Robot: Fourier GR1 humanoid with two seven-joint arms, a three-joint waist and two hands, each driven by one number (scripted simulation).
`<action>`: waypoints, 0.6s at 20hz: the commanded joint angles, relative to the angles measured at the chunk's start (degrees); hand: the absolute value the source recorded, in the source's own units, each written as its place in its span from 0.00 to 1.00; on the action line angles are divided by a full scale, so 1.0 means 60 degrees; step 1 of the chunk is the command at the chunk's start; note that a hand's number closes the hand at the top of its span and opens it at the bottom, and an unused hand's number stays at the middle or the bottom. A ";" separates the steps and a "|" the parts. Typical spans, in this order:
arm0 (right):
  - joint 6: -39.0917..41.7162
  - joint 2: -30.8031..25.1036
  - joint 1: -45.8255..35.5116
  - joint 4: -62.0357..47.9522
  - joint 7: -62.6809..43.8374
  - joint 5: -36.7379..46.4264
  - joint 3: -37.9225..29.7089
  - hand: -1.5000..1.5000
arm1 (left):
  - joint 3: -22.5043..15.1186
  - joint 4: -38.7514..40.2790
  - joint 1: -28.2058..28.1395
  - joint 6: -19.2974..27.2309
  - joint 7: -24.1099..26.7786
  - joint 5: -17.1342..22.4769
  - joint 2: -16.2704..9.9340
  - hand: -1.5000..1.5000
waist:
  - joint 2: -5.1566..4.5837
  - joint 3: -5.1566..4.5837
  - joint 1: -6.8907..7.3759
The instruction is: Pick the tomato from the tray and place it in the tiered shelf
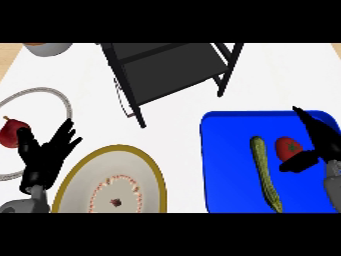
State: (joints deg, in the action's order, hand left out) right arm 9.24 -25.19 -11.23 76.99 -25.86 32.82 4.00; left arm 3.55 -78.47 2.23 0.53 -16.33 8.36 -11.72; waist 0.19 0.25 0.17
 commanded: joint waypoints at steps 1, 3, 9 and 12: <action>-0.0508 0.0451 -0.0072 -0.0927 0.0820 0.0470 -0.0166 0.00 | 0.0157 -0.0570 -0.0087 -0.0141 -0.0834 0.0220 -0.0049 0.50 | -0.0032 -0.0038 0.0010; -0.0292 0.0355 -0.0842 -0.1667 0.1250 0.0431 -0.0544 0.00 | 0.0173 0.0289 0.0339 -0.0043 -0.0291 -0.0125 0.0085 0.50 | -0.0040 -0.0039 0.0007; -0.0077 0.0762 -0.0745 -0.2133 0.1684 0.0903 0.0038 1.00 | -0.0106 0.0250 0.0237 0.0142 -0.0121 -0.0372 0.0588 0.50 | -0.0048 -0.0038 0.0028; 0.0842 0.0075 -0.0369 -0.1740 0.2551 0.1308 0.0938 1.00 | 0.0109 0.0199 0.0257 0.0055 -0.0247 -0.0230 0.0368 0.50 | -0.0047 -0.0039 0.0021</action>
State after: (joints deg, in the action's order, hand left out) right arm 11.92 -23.79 -14.29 68.36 -16.13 38.38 5.57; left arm 4.43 -78.37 3.15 0.00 -17.21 7.31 -10.50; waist 0.42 -0.20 0.29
